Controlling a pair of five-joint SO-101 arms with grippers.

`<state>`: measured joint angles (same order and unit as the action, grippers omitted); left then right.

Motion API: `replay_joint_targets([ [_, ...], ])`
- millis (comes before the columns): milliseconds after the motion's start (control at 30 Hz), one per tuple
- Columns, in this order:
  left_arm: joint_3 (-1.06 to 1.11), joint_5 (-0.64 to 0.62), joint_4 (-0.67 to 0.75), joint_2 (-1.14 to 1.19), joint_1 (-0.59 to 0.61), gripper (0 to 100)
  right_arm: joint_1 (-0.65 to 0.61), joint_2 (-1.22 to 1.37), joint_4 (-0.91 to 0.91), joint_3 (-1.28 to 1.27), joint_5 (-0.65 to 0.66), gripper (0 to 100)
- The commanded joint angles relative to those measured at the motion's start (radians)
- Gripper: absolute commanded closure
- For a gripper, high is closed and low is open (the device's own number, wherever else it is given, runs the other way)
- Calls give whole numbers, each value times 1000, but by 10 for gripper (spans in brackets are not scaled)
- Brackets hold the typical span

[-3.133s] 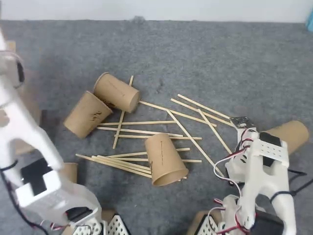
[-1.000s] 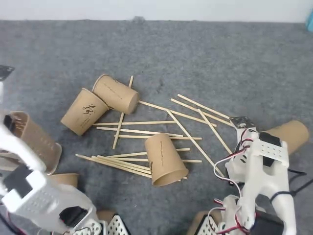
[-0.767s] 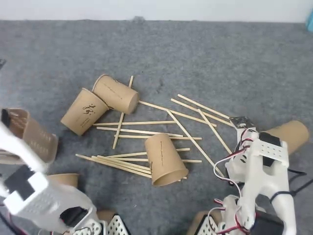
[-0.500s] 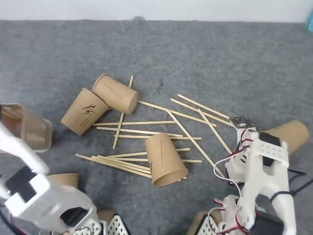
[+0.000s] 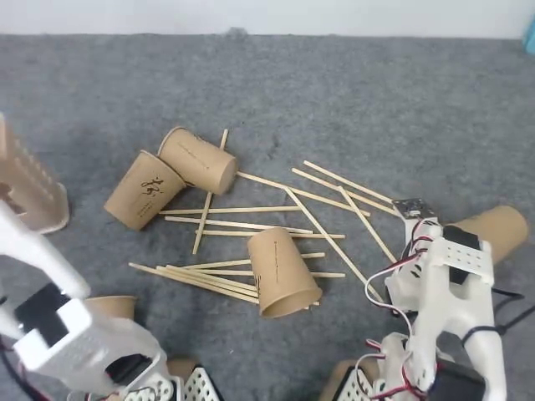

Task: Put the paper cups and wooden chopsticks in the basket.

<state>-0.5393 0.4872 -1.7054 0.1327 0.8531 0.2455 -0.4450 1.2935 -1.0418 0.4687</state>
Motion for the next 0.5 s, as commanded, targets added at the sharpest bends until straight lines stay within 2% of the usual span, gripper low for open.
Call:
replay_joint_targets([
  [0,-10,-20,23,-55,-17,989,13,-31,4,0,20,929],
  [300,-145,-15,60,-44,58,987,10,-31,4,0,20,929],
  [467,-151,8,117,77,81,957,10,-31,4,0,20,929],
])
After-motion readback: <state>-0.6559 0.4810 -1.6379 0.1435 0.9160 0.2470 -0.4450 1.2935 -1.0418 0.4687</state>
